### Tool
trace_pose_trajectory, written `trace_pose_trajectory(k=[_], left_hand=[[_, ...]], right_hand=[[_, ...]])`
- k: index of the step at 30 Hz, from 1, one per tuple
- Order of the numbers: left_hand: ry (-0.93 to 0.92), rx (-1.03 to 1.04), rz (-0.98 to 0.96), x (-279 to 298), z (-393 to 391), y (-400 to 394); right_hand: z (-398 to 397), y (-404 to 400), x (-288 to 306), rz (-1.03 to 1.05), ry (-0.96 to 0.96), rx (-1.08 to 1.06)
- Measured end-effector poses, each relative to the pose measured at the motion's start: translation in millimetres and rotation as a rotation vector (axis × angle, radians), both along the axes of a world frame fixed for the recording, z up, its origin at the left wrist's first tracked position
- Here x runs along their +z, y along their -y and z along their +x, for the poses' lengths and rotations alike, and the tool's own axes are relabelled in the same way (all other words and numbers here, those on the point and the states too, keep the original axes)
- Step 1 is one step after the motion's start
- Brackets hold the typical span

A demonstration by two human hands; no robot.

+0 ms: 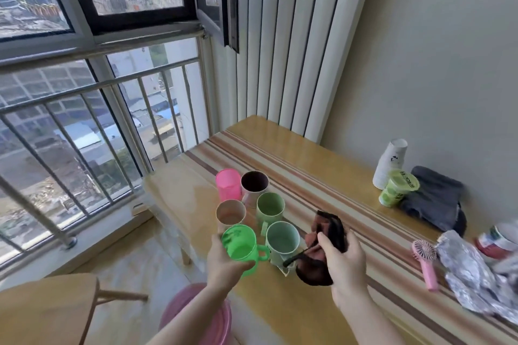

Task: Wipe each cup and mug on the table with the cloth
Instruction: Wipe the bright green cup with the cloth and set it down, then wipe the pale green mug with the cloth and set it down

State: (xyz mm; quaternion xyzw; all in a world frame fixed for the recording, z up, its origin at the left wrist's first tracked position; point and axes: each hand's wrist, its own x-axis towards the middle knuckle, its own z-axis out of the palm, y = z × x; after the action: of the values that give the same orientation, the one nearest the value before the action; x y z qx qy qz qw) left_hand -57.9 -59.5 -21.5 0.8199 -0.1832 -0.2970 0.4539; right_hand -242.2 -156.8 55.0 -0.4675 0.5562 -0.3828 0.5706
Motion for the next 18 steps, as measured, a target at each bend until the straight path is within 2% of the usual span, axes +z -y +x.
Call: trace_pose_trajectory(k=[5, 12, 14, 16, 18], left_hand=[[0.078, -0.031, 0.02, -37.3, -9.4, 12.0], [0.115, -0.148, 0.136, -48.1, -10.9, 19.8], [0.252, -0.181, 0.16, -39.3, -16.5, 17.8], [0.424, -0.189, 0.108, -26.9, -32.0, 13.0], [0.411, -0.203, -0.009, -14.6, -61.3, 13.0]], right_hand=[[-1.2, 17.5, -42.6, -0.066, -0.19, 0.078], [-22.9, 28.9, -46.6, 0.058, -0.188, 0.169], [-28.7, 35.2, -44.4, 0.071, -0.195, 0.175], [-33.6, 41.3, -42.0, 0.095, -0.207, 0.165], [-37.8, 47.8, -38.5, 0.103, -0.214, 0.152]])
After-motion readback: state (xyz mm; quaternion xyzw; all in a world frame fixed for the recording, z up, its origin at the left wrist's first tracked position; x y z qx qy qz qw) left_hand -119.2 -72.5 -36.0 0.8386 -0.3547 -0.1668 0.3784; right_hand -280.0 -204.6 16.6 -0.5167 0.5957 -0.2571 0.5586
